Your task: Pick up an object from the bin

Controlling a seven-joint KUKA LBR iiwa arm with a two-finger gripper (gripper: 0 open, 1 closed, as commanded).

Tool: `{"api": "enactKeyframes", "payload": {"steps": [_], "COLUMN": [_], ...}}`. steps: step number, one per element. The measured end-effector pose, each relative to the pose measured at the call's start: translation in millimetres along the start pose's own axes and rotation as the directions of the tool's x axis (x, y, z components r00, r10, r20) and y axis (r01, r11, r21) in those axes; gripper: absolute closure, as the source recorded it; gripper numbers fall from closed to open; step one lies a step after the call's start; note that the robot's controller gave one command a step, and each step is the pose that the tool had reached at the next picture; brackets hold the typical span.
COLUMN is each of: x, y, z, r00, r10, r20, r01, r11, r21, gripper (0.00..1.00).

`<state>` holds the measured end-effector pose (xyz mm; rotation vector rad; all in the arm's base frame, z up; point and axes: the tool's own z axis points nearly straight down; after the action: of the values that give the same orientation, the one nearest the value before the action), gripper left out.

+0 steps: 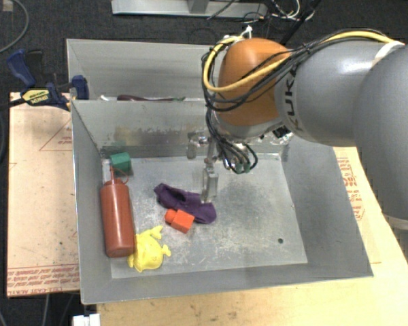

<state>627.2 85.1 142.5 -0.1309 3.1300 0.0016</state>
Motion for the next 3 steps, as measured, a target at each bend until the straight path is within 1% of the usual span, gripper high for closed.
{"api": "enactKeyframes", "payload": {"steps": [1,2,3], "x": [13.8,22.2,22.2], "y": [12,48,48], "z": [38,69,69], "r00": [1.000,0.988,0.987], "r10": [-0.025,0.158,0.158], "r20": [-0.007,0.004,0.004], "r01": [0.025,-0.158,-0.158], "r11": [1.000,0.988,0.987], "r21": [-0.002,-0.002,-0.002], "gripper": [0.00,1.00,1.00]}}
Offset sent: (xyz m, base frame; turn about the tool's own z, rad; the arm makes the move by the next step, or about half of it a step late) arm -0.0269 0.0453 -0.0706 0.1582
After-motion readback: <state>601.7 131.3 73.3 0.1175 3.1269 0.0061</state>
